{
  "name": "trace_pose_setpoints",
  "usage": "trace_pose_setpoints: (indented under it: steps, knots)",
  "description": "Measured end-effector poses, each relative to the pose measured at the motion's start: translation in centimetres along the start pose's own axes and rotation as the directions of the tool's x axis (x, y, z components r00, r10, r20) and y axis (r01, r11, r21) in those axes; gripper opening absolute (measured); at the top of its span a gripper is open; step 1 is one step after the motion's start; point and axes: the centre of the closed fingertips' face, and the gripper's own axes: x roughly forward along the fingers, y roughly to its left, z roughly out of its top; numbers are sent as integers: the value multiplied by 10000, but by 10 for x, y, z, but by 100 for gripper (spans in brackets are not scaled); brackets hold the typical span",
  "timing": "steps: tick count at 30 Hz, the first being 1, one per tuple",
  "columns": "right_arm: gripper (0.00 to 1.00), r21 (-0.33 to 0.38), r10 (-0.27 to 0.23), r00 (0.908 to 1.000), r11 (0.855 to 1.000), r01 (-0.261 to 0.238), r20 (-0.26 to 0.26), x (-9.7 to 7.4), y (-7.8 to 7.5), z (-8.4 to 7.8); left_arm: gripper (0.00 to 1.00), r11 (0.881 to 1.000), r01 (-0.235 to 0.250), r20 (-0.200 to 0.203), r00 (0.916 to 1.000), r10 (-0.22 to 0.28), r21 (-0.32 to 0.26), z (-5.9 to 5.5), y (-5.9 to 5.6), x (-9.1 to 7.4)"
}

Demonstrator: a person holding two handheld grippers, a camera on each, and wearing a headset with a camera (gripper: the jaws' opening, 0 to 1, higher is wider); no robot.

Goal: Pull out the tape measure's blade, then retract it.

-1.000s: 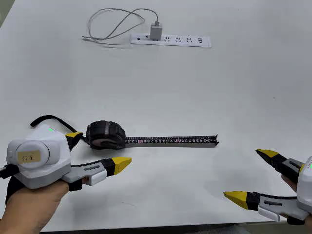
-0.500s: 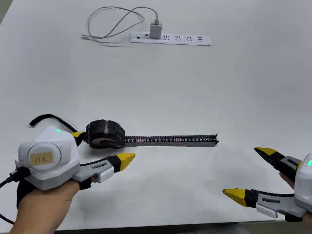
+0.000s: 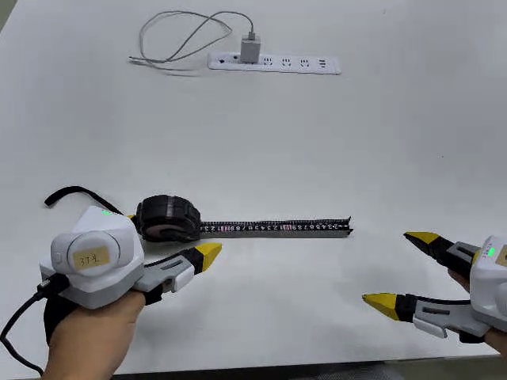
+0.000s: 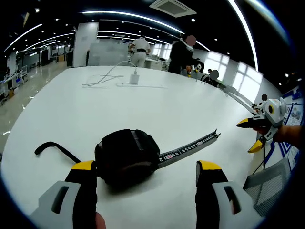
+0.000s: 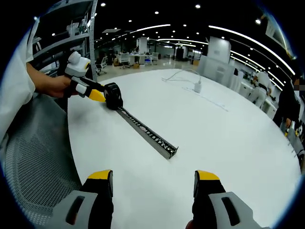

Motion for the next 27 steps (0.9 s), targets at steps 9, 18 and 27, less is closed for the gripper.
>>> trace_pose_setpoints:
  steps: [9,18,27]
  knots:
    - [64,-616,439,9980,9970,-467,-462,8,-6,-2,78,9977,-421,20,9991,422,-537,-1,5,3]
    - [63,-966,829,9950,9914,-881,-562,20,-14,9,77,9939,-836,27,9965,840,-718,0,9,7]
    - [59,-1565,1392,9863,9760,-1517,-883,34,-24,17,74,9883,-1176,-16,9930,1180,-967,1,14,11]
